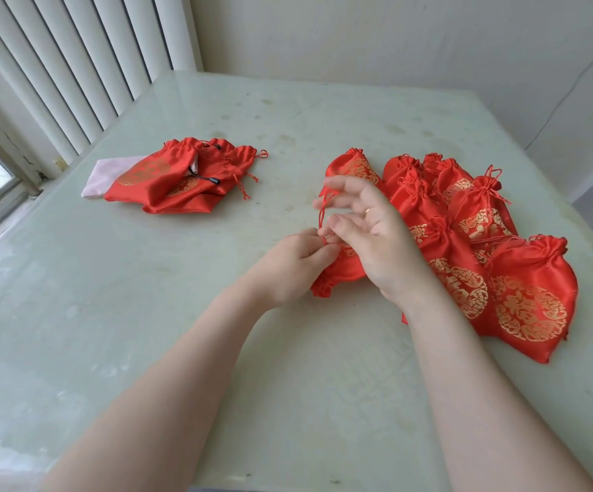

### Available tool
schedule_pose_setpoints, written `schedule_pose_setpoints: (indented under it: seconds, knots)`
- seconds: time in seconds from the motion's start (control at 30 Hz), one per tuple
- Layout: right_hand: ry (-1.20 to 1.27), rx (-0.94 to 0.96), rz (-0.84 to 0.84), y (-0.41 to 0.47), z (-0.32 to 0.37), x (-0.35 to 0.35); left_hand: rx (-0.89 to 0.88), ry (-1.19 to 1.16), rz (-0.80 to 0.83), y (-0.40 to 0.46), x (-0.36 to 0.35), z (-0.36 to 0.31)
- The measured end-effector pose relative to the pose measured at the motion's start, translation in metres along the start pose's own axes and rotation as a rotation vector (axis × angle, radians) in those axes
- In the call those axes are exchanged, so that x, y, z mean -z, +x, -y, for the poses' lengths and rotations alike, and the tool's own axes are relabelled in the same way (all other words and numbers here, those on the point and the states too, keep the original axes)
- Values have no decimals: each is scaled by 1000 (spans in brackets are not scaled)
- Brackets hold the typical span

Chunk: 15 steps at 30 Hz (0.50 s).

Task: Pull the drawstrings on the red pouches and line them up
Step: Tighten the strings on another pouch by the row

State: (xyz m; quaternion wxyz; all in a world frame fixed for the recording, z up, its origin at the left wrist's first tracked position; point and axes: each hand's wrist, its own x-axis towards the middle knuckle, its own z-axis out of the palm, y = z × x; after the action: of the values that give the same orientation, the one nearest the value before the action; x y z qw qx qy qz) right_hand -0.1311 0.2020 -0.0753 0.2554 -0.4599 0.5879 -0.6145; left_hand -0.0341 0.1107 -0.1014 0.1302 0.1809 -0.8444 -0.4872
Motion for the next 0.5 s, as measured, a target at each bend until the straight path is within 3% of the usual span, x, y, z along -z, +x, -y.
schedule_pose_setpoints:
  seconds: [0.13,0.33,0.5]
  knots:
    - [-217,-21,-23,-1,-3,8,143,-192,-58,0,1,-3]
    - [-474,-71,137,-3,-5,12,241,-359,-69,1,5,-2]
    - [-653,-13,46,-3,-6,16,259,-387,-72,1,6,-3]
